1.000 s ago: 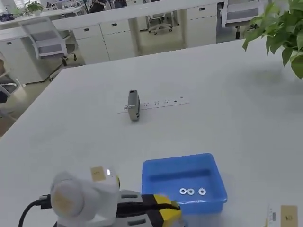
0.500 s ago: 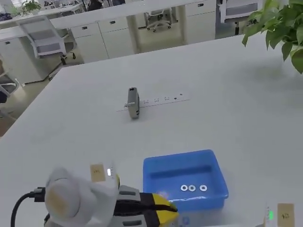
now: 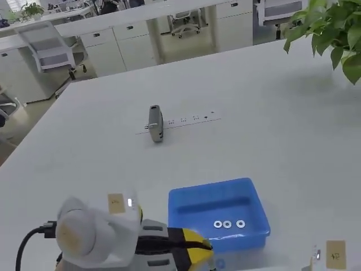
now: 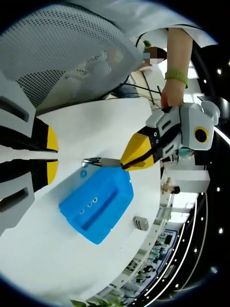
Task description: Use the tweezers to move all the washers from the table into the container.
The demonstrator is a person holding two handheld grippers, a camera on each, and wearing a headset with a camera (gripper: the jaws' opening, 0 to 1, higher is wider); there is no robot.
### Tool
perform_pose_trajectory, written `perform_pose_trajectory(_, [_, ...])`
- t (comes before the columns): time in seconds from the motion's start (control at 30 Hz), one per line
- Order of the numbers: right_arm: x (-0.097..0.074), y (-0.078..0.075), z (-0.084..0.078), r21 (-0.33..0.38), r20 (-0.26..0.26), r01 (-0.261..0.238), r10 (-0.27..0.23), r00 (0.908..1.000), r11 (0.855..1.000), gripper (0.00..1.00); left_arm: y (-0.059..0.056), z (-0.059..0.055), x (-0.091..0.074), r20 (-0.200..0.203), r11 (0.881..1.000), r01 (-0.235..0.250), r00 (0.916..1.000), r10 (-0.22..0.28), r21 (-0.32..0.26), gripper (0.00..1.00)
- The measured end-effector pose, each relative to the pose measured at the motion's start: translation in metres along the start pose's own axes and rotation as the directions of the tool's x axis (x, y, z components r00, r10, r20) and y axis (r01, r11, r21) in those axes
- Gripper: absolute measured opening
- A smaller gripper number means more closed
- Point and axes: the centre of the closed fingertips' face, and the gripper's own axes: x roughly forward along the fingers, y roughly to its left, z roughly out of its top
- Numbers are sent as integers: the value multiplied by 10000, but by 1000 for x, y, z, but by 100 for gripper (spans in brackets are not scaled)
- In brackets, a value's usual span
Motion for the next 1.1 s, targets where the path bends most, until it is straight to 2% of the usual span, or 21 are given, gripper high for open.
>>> perform_pose_trajectory(0.07, [0,0,0,-28,12,11,-11,10000,10000,1,3,-1,-2,-53,9996,-183,9998,184,193,0])
perform_pose_trajectory(0.1, [0,0,0,-22,16,9,-9,10000,10000,1,3,0,-3,-54,9996,-173,9998,175,213,0])
perform_pose_trajectory(0.17, [0,0,0,-21,14,15,-15,10000,10000,1,0,5,-5,209,9994,13,9998,-20,354,0])
perform_pose_trajectory(0.2, [0,0,0,-26,4,20,-20,10000,10000,1,0,4,-5,155,9990,-10,9999,4,442,0])
perform_pose_trajectory(0.23, [0,0,0,-23,-3,19,-19,10000,10000,1,2,-4,-5,-347,9961,-27,9994,58,883,0])
perform_pose_trajectory(0.27, [0,0,0,-15,-18,11,-11,10000,10000,1,1,-11,-5,-705,9961,12,9975,50,883,0])
perform_pose_trajectory(0.3, [0,0,0,-12,-31,10,-10,10000,10000,1,0,-3,-4,-158,9987,129,9998,-121,500,0])
perform_pose_trajectory(0.47, [0,-1,-1,-43,-86,32,-32,10000,10000,1,1,-1,-2,-33,9994,107,9999,-106,336,0])
perform_pose_trajectory(0.5, [0,-1,-1,-37,-83,36,-36,10000,10000,1,2,0,-2,-36,9995,94,10000,-93,291,0])
perform_pose_trajectory(0.6, [0,-2,-1,-3,-45,61,-61,10000,10000,1,2,-1,-2,-96,9990,153,9998,-157,-412,0])
perform_pose_trajectory(0.77, [0,-2,-1,30,-67,79,-79,9999,10000,1,-5,0,-1,-210,9979,318,9992,-330,-557,0])
perform_pose_trajectory(0.97, [-1,-4,0,117,-23,151,-151,9999,9998,1,-15,-4,-5,-344,9920,536,9977,-579,-1146,0])
perform_pose_trajectory(1.1, [-1,-4,1,132,22,141,-142,9999,9998,1,-17,-8,-8,-434,9889,469,9976,-535,-1406,0])
